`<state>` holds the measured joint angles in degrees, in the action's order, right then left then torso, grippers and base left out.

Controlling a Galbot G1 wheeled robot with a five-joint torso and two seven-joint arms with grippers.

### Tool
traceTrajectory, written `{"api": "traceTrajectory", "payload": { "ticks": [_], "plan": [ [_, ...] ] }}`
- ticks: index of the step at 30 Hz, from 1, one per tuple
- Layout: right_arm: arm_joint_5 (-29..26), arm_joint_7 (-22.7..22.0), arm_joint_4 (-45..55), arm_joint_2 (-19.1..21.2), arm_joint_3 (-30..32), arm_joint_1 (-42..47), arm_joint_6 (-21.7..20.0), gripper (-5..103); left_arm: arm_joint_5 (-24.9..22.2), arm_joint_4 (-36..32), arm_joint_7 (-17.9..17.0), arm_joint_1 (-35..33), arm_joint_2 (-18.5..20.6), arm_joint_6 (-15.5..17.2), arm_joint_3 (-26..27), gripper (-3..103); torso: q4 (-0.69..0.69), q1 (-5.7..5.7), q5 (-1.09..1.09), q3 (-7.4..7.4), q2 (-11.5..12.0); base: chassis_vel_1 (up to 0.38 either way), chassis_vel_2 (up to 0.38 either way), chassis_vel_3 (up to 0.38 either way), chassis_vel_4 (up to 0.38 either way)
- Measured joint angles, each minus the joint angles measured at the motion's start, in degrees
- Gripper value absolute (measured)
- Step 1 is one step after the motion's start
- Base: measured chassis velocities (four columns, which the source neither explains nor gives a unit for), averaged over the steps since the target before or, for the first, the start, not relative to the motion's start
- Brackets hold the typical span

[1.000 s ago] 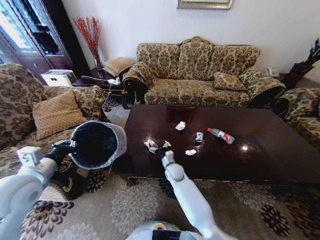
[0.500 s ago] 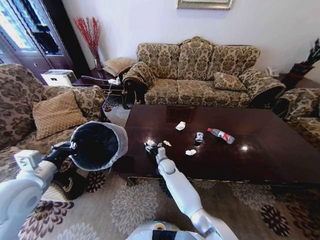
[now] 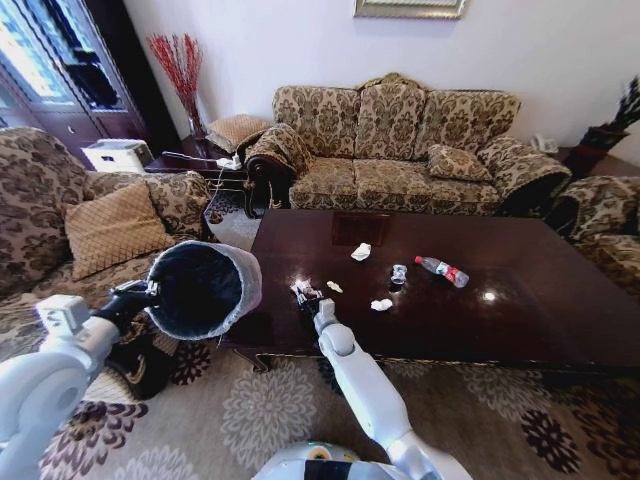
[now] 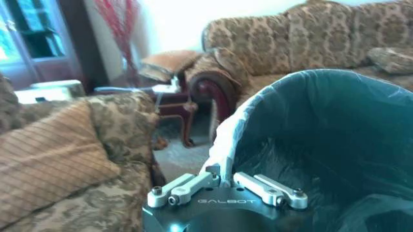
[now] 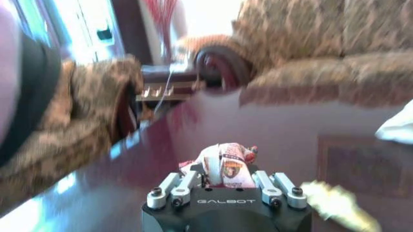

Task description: Move to the front of the table and place the trash on the table into the trash bin.

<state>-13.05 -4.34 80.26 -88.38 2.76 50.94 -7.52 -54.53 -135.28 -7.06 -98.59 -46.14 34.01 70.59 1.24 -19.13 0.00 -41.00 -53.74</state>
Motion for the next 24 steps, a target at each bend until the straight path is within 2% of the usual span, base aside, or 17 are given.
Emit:
{"api": "traceTrajectory", "payload": {
  "ticks": [1,2,4,5,7,9,10,13,14,16,19,20,24],
  "plan": [
    [-0.6,0.0,3.0,1.2,0.6,1.1,0.1,30,-1.7,0.6,-0.5,-0.1,2.0,0.3,-0.2,0,0.00,0.00,0.01,0.00,0.0,0.000,0.000,0.000,0.000],
    [-0.6,0.0,3.0,1.2,0.6,1.1,0.1,30,-1.7,0.6,-0.5,-0.1,2.0,0.3,-0.2,0,0.00,0.00,0.01,0.00,0.0,0.000,0.000,0.000,0.000],
    [-3.5,0.1,11.8,4.9,2.8,3.7,-0.2,24,-10.3,2.0,-3.9,0.6,7.9,1.8,-1.0,0,-0.02,0.00,0.01,0.00,0.0,0.000,0.000,0.000,0.000],
    [-3.5,0.1,11.8,4.9,2.8,3.7,-0.2,24,-10.3,2.0,-3.9,0.6,7.9,1.8,-1.0,0,-0.02,0.00,0.01,0.00,0.0,0.000,0.000,0.000,0.000],
    [-7.3,1.4,21.6,9.3,5.3,5.7,-0.3,18,-17.8,3.5,-7.0,2.6,13.2,2.7,-2.4,0,-0.05,0.00,-0.01,0.00,0.0,0.000,0.000,0.000,0.000],
    [-11.5,2.9,31.4,14.1,7.1,6.9,-0.3,16,-24.4,4.9,-10.1,5.1,18.0,3.6,-4.0,0,-0.06,0.00,0.02,0.00,0.0,0.000,0.000,0.000,0.000],
    [-11.5,2.9,31.4,14.1,7.1,6.9,-0.3,16,-24.4,4.9,-10.1,5.1,18.0,3.6,-4.0,0,-0.06,0.00,0.02,0.00,0.0,0.000,0.000,0.000,0.000],
    [-14.9,6.1,40.9,19.1,9.5,7.6,1.2,16,-30.6,6.5,-11.4,9.1,24.1,4.2,-8.4,0,-0.04,0.00,-0.02,0.00,0.0,0.000,0.000,0.000,0.000],
    [-14.9,6.1,40.9,19.1,9.5,7.6,1.2,16,-30.6,6.5,-11.4,9.1,24.1,4.2,-8.4,0,-0.04,0.00,-0.02,0.00,0.0,0.000,0.000,0.000,0.000],
    [-16.4,7.6,44.9,20.5,10.1,7.3,1.7,16,-32.7,7.2,-11.7,11.7,27.3,4.2,-11.8,0,-0.03,0.00,0.02,0.00,0.0,0.000,0.000,0.000,0.000],
    [-19.1,9.2,49.8,21.3,6.8,5.4,1.6,16,-34.5,7.7,-11.7,13.1,31.9,3.8,-15.6,0,-0.02,0.00,-0.01,0.00,0.0,0.000,0.000,0.000,0.000],
    [-19.1,9.2,49.8,21.3,6.8,5.4,1.6,16,-34.5,7.7,-11.7,13.1,31.9,3.8,-15.6,0,-0.02,0.00,-0.01,0.00,0.0,0.000,0.000,0.000,0.000],
    [-18.8,13.1,49.9,21.3,-1.5,2.1,1.9,16,-36.3,6.3,-11.7,13.0,36.4,3.4,-17.4,0,-0.01,0.00,-0.02,0.00,0.0,0.000,0.000,0.000,0.000]
  ]
}}
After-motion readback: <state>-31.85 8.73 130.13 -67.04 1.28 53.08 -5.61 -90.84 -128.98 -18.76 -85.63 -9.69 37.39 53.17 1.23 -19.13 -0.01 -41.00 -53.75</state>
